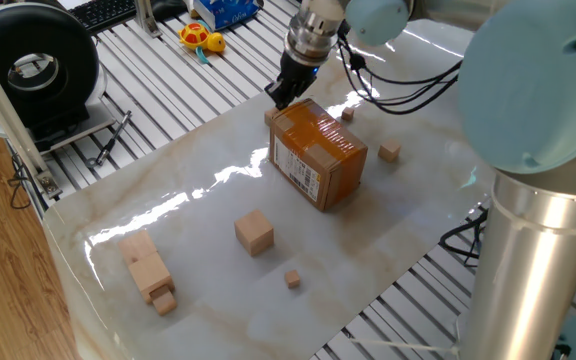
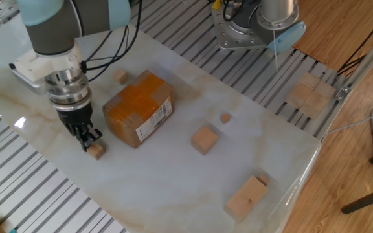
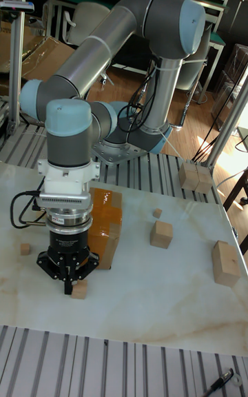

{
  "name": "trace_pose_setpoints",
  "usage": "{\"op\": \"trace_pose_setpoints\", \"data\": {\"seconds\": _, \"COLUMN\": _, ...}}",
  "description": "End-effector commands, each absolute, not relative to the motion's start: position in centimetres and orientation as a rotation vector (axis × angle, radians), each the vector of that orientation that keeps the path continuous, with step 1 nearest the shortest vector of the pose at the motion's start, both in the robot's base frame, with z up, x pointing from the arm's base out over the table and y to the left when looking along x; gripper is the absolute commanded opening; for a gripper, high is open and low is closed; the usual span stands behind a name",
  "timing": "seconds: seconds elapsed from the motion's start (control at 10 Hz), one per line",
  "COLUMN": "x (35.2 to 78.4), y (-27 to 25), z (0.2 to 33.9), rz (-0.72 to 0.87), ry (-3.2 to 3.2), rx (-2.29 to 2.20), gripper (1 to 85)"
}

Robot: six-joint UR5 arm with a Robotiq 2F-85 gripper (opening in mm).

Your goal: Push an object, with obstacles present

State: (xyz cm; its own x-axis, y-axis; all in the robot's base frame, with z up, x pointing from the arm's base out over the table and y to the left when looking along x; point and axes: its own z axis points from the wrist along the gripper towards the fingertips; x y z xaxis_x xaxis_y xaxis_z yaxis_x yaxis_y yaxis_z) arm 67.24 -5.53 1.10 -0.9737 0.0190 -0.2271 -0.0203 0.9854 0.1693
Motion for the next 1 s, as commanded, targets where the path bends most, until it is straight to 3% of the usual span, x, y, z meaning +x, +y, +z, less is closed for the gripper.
{"op": "trace_pose_setpoints", "data": {"seconds": 0.0, "x": 67.2, "y": -3.4, "z": 1.5, "rz": 0.248, "ry": 2.910, "rx": 0.028, "gripper": 1.3}}
{"op": "trace_pose_setpoints", "data": {"seconds": 0.6, "x": 67.0, "y": -5.1, "z": 2.1, "rz": 0.221, "ry": 2.923, "rx": -0.023, "gripper": 1.3}}
{"op": "trace_pose_setpoints", "data": {"seconds": 0.9, "x": 67.0, "y": -2.9, "z": 1.5, "rz": 0.244, "ry": 2.912, "rx": 0.007, "gripper": 1.3}}
